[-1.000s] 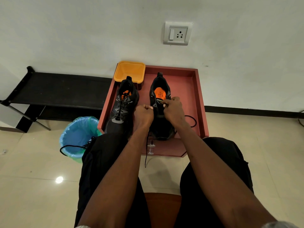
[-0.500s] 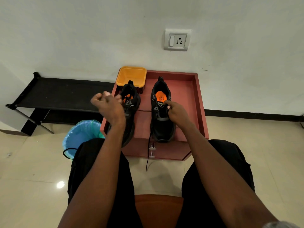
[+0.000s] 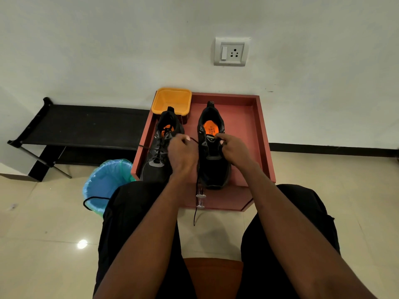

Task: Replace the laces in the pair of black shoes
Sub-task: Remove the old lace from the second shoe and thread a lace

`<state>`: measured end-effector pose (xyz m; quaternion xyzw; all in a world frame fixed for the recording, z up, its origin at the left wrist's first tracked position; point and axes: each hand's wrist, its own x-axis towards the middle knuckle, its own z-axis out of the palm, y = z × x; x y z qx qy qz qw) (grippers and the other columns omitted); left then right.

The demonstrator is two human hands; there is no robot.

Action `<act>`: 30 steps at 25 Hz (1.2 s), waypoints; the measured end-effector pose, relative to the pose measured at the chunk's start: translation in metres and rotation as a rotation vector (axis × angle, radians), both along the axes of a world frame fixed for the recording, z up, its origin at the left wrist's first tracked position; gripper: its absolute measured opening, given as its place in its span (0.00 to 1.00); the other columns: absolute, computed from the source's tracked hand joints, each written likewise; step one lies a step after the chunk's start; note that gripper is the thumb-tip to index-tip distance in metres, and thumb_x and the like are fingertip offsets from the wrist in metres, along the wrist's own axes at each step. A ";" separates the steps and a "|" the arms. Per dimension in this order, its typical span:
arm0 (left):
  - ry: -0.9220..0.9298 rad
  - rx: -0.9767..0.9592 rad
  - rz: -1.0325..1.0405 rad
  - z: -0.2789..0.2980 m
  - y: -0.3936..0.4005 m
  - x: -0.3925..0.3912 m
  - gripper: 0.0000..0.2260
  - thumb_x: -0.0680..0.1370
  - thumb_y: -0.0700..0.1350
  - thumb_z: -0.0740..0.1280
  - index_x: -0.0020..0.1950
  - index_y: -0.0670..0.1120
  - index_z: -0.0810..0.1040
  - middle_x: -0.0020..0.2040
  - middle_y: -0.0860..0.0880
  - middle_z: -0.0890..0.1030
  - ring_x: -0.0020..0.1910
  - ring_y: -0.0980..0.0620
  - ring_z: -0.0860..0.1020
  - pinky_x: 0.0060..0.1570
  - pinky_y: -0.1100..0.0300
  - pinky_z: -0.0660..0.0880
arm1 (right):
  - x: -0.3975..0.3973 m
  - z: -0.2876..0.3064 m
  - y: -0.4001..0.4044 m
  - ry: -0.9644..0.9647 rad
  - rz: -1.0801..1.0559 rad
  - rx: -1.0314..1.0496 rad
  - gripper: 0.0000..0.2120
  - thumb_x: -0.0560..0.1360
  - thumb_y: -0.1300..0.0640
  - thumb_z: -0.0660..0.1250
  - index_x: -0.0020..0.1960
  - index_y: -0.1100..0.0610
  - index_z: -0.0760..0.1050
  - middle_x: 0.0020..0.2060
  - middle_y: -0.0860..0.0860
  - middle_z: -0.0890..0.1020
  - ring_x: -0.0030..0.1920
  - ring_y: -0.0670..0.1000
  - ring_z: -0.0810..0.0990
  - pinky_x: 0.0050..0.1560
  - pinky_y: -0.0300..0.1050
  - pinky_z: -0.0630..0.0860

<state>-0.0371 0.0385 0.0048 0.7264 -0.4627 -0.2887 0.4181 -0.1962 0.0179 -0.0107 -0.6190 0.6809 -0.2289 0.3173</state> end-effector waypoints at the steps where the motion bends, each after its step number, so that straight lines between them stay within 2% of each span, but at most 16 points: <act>1: 0.150 -0.092 0.168 0.008 -0.003 0.007 0.06 0.82 0.41 0.61 0.54 0.45 0.77 0.47 0.50 0.78 0.44 0.54 0.79 0.45 0.58 0.79 | -0.001 0.000 -0.001 -0.003 -0.008 0.011 0.25 0.77 0.67 0.54 0.69 0.51 0.76 0.60 0.57 0.80 0.44 0.52 0.78 0.34 0.42 0.71; 3: 0.395 -0.268 0.464 0.020 -0.008 0.025 0.07 0.81 0.40 0.60 0.57 0.44 0.75 0.54 0.46 0.78 0.48 0.54 0.78 0.47 0.59 0.80 | -0.001 0.000 -0.002 0.000 -0.001 0.011 0.26 0.77 0.68 0.54 0.69 0.51 0.76 0.61 0.57 0.80 0.44 0.52 0.77 0.33 0.41 0.69; 5: 0.411 -0.333 0.576 0.024 -0.008 0.036 0.11 0.80 0.36 0.60 0.61 0.43 0.74 0.59 0.45 0.76 0.53 0.53 0.77 0.49 0.65 0.78 | -0.002 -0.001 -0.003 0.006 0.008 0.006 0.25 0.77 0.68 0.54 0.68 0.52 0.76 0.62 0.58 0.80 0.47 0.53 0.77 0.34 0.41 0.69; 6: 0.365 -0.330 0.540 0.027 -0.005 0.036 0.14 0.79 0.34 0.60 0.64 0.43 0.73 0.62 0.45 0.75 0.57 0.53 0.76 0.50 0.68 0.77 | -0.002 -0.001 -0.004 0.006 0.007 0.009 0.25 0.77 0.68 0.54 0.68 0.52 0.76 0.62 0.58 0.80 0.47 0.53 0.77 0.34 0.41 0.70; 7: 0.294 -0.302 0.439 0.026 -0.002 0.031 0.17 0.79 0.32 0.60 0.66 0.43 0.73 0.64 0.46 0.74 0.61 0.53 0.75 0.52 0.69 0.76 | -0.003 -0.002 -0.005 0.005 0.005 0.012 0.25 0.77 0.68 0.55 0.68 0.51 0.76 0.62 0.58 0.80 0.47 0.53 0.78 0.35 0.42 0.71; 10: -0.001 -0.037 -0.096 0.008 0.001 0.010 0.17 0.80 0.38 0.63 0.69 0.46 0.73 0.67 0.46 0.76 0.65 0.50 0.75 0.63 0.56 0.74 | -0.002 -0.003 -0.005 0.013 0.002 0.006 0.21 0.80 0.65 0.57 0.69 0.50 0.76 0.61 0.56 0.80 0.48 0.53 0.78 0.39 0.44 0.74; 12: -0.153 0.175 -0.342 -0.010 0.000 0.003 0.15 0.80 0.45 0.65 0.66 0.47 0.77 0.62 0.45 0.80 0.60 0.46 0.78 0.60 0.49 0.76 | -0.001 -0.006 -0.005 0.025 0.016 -0.015 0.20 0.80 0.62 0.59 0.69 0.50 0.75 0.62 0.54 0.80 0.49 0.51 0.77 0.38 0.40 0.71; 13: -0.204 0.243 -0.372 -0.015 -0.001 0.002 0.13 0.79 0.48 0.65 0.62 0.48 0.79 0.57 0.45 0.82 0.55 0.45 0.80 0.57 0.48 0.78 | -0.001 -0.007 -0.005 0.025 0.018 -0.019 0.19 0.80 0.61 0.60 0.69 0.50 0.75 0.63 0.54 0.80 0.51 0.51 0.78 0.38 0.38 0.70; 15: -0.248 0.259 -0.321 -0.020 -0.001 -0.001 0.10 0.79 0.49 0.65 0.53 0.45 0.82 0.48 0.45 0.83 0.48 0.44 0.81 0.48 0.50 0.79 | -0.001 -0.009 -0.005 0.021 0.019 -0.019 0.19 0.80 0.58 0.62 0.71 0.50 0.74 0.65 0.53 0.79 0.57 0.53 0.79 0.46 0.41 0.73; 17: -0.256 0.201 -0.249 -0.016 0.000 -0.002 0.09 0.80 0.46 0.64 0.47 0.43 0.80 0.43 0.46 0.82 0.42 0.45 0.80 0.42 0.53 0.76 | -0.002 -0.009 -0.005 0.033 0.036 -0.024 0.20 0.80 0.56 0.65 0.71 0.50 0.73 0.66 0.53 0.78 0.62 0.54 0.77 0.54 0.44 0.74; 22: -0.237 0.111 -0.085 0.001 0.004 0.006 0.06 0.77 0.38 0.61 0.47 0.43 0.77 0.43 0.49 0.79 0.42 0.49 0.77 0.41 0.54 0.72 | -0.003 -0.010 -0.006 0.052 0.042 -0.023 0.21 0.80 0.56 0.65 0.72 0.50 0.72 0.67 0.53 0.78 0.62 0.55 0.77 0.55 0.45 0.74; 26: -0.230 0.151 0.013 0.006 0.007 0.016 0.06 0.75 0.37 0.62 0.49 0.42 0.78 0.44 0.48 0.79 0.44 0.50 0.77 0.42 0.56 0.69 | -0.002 -0.011 -0.005 0.021 0.046 -0.022 0.21 0.80 0.58 0.64 0.73 0.51 0.71 0.68 0.53 0.77 0.64 0.55 0.76 0.60 0.48 0.74; 30: -0.274 0.164 0.055 0.012 0.011 0.025 0.07 0.76 0.37 0.63 0.51 0.41 0.79 0.48 0.46 0.80 0.46 0.49 0.77 0.44 0.56 0.70 | -0.003 -0.010 -0.004 0.043 0.063 -0.012 0.22 0.80 0.57 0.63 0.74 0.51 0.70 0.68 0.54 0.76 0.64 0.55 0.76 0.60 0.48 0.74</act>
